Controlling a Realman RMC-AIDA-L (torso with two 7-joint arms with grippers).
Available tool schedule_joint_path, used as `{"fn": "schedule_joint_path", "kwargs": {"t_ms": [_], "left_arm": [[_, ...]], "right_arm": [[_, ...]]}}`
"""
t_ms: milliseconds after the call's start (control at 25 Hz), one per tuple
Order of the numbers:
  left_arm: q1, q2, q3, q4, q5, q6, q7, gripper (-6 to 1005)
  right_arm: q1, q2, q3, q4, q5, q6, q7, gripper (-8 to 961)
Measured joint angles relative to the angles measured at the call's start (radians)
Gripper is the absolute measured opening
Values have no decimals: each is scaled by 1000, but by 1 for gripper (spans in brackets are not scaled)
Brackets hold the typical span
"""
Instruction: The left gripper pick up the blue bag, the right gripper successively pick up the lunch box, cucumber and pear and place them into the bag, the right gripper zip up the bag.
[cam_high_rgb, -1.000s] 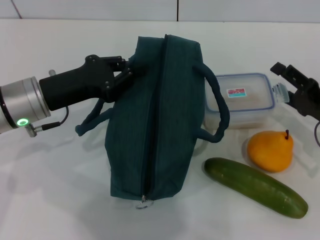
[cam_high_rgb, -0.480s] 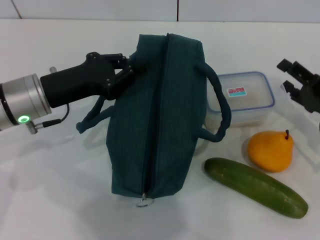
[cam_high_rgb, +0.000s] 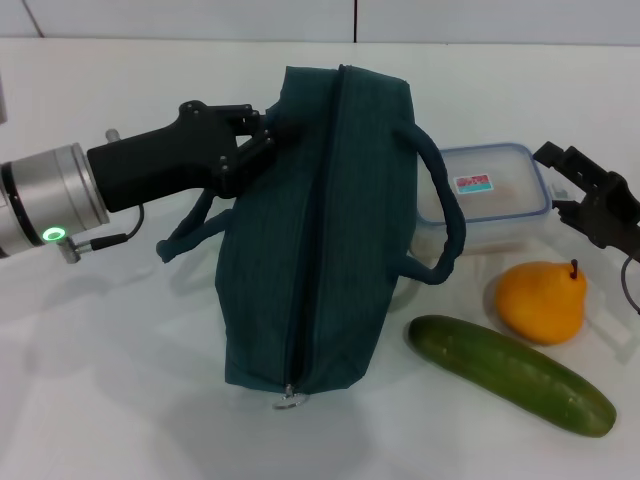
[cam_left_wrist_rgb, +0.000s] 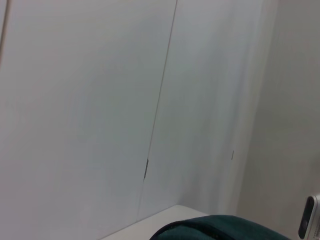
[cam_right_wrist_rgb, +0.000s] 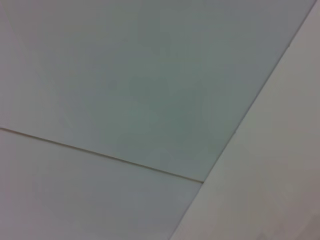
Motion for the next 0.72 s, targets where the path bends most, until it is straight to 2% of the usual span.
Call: {"fn": "schedule_joint_path", "kwargs": {"t_ms": [240, 720], "left_arm": [[0, -1, 0, 4, 1, 0, 0, 119], [-9, -1, 0, 17, 2, 0, 10, 118]], "right_arm": [[9, 0, -1, -1, 2, -12, 6, 857], [40, 0, 8, 0, 9, -8, 23, 794]]}}
